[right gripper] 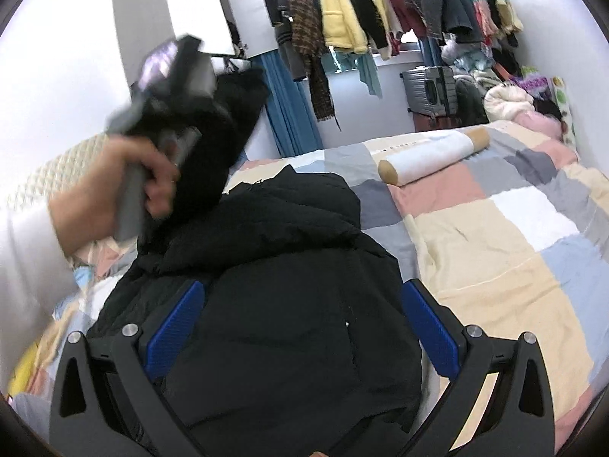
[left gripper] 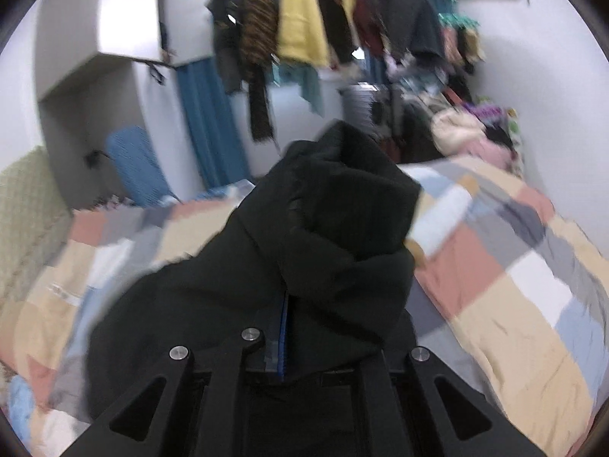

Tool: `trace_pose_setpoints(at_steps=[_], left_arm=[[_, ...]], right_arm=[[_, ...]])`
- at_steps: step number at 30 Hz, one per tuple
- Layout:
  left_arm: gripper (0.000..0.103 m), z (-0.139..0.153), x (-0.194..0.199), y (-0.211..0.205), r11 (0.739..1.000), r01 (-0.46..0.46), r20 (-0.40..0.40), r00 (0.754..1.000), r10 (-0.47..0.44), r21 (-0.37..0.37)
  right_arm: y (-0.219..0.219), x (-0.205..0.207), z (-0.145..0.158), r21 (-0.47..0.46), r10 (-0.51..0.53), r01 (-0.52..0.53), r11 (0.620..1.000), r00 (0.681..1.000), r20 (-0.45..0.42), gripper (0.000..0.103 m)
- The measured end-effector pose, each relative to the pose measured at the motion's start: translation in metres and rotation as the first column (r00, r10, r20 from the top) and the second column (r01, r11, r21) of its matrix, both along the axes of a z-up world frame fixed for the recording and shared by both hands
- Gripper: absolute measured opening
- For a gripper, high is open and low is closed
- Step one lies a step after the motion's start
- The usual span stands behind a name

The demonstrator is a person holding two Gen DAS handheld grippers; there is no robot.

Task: Fold large clothes
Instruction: 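Lift the sleeve with the left gripper and fold it over the jacket body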

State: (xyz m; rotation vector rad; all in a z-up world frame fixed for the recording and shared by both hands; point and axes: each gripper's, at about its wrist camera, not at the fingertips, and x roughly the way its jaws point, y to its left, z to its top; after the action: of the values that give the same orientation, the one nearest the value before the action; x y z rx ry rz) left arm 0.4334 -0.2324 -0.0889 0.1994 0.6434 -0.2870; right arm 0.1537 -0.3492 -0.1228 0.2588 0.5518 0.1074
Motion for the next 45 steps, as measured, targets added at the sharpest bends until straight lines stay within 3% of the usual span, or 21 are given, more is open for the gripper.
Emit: trace_pose_setpoints(at_steps=[8,12,15,19,23,24,25,27,30,37,45], left_arm=[[0.009,-0.106,0.013,-0.027,1.000,0.001,-0.163,0.987,-0.001,0.005],[0.009,-0.123,0.020,-0.024,1.000,-0.008,-0.196,0.981,0.010,0.013],[0.009,-0.118,0.022,-0.017,0.997,-0.005,-0.201,0.979,-0.010,-0.073],[0.012,-0.105,0.018,-0.004,0.989,-0.036,-0.186,0.982,0.010,-0.141],[0.018,-0.089,0.001,-0.006,0.996,-0.029,-0.183,0.983,0.013,-0.087],[0.030,-0.086,-0.005,-0.007,0.998,-0.023,-0.167,0.986,0.013,-0.061],[0.054,-0.080,-0.013,-0.008,0.999,-0.020,-0.146,0.989,0.016,-0.028],[0.079,-0.069,-0.026,-0.006,1.000,-0.026,-0.104,0.994,0.024,-0.013],[0.080,-0.045,-0.048,0.008,0.998,-0.016,-0.074,0.997,0.011,-0.060],[0.080,0.027,-0.101,0.052,0.995,-0.028,0.001,1.000,0.028,-0.091],[0.080,0.111,-0.174,0.133,0.978,-0.062,0.088,0.993,0.081,-0.198]], right_arm=[[-0.012,0.007,-0.012,0.062,-0.012,0.013,0.998,0.999,-0.029,0.103],[-0.012,0.010,-0.016,0.064,-0.009,0.011,0.998,0.999,-0.033,0.103],[-0.010,0.012,-0.019,0.055,-0.009,0.011,0.998,0.999,-0.039,0.103],[-0.010,0.013,-0.019,0.044,-0.018,0.020,0.999,0.999,-0.041,0.103],[-0.013,0.012,-0.018,0.037,-0.041,0.042,0.998,0.999,-0.034,0.103],[-0.013,0.011,-0.018,0.034,-0.046,0.048,0.998,0.998,-0.037,0.103],[-0.014,0.012,-0.018,0.036,-0.048,0.049,0.998,0.998,-0.041,0.103],[-0.016,0.013,-0.018,0.048,-0.052,0.054,0.997,0.998,-0.045,0.103],[-0.020,0.010,-0.016,0.062,-0.066,0.069,0.996,0.997,-0.044,0.103],[-0.016,0.000,-0.002,0.038,-0.075,0.074,0.997,0.997,0.010,0.103],[0.003,-0.014,0.013,-0.028,-0.022,0.024,0.999,0.996,0.081,0.103]])
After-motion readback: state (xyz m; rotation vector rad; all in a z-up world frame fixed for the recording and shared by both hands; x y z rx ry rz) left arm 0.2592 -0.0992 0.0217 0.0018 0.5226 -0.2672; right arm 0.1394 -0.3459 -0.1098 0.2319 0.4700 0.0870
